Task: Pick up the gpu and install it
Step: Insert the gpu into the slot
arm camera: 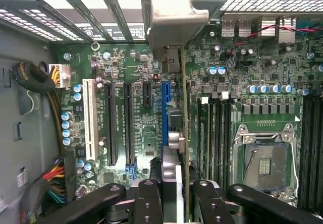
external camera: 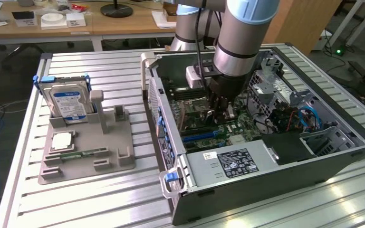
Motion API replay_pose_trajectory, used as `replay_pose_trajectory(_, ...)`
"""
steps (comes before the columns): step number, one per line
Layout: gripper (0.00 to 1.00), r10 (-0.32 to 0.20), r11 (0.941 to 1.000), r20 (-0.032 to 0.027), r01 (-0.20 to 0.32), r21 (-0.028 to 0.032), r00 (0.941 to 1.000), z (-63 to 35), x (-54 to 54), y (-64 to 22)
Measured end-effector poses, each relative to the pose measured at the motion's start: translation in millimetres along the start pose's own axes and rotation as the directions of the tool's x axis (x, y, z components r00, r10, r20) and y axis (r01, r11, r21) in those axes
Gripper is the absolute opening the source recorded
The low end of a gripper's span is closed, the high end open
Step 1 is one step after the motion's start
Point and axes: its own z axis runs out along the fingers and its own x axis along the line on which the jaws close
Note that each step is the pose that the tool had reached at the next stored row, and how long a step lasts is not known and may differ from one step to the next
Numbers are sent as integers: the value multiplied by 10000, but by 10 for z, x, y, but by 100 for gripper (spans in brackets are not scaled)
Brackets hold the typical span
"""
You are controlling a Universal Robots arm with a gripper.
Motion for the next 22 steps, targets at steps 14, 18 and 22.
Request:
replay_pose_trajectory(14,29,267,9996,-63,-267,15,9996,151,11,89)
replay_pose_trajectory(18,29,272,9996,-63,-272,14,9996,181,13,110)
replay_pose_trajectory(22,29,273,9996,-64,-273,7,9996,223,15,115)
